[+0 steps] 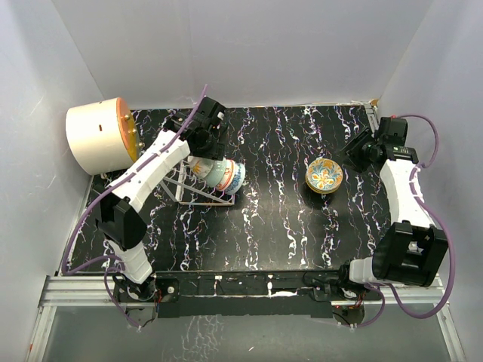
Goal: Unload the bowls from the dish rack
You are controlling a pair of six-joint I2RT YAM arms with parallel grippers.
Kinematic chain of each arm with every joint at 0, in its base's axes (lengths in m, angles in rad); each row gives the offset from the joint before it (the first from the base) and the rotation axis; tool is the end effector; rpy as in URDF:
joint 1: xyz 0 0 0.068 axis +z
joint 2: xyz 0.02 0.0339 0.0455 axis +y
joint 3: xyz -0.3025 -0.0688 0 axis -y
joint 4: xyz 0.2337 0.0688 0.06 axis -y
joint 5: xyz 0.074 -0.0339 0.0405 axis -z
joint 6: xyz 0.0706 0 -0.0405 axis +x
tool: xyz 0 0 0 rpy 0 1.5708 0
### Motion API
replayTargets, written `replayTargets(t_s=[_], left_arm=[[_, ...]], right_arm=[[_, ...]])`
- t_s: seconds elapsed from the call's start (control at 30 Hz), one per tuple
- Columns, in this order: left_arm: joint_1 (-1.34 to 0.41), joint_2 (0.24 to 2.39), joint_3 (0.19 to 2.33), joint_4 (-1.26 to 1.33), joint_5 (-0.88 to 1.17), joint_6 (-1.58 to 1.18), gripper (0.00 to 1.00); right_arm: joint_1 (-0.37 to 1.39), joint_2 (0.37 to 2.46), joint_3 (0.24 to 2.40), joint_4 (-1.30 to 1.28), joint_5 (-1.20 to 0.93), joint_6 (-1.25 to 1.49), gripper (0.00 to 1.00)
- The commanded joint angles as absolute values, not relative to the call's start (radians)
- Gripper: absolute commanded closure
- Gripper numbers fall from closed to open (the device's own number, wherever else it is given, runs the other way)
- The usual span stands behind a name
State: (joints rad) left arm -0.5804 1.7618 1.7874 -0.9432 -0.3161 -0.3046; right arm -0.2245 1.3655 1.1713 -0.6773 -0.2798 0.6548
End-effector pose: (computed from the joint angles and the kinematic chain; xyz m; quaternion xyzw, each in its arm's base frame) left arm 0.3426 -0.1984 0.3644 0.0786 0.9334 -0.0009 0.3501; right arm 0.2876 -0.0457 0.3149 0.3527 0.8622 0.2004 0.3034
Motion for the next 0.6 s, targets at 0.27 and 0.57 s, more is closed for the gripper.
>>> replayTargets(t_s=[0.27,0.57], left_arm=[[-0.596,1.702,1.898,-0.955,-0.305,-0.3,0.68],[-0.596,1.719,2.034,-0.988,-0.27,-0.316,0.69]], right_arm=[[-0.154,1.322,1.22,-0.589,-0.337,0.632,0.5],[-0.078,1.333,1.222,-0.57,-0.329,0.634,0.48]])
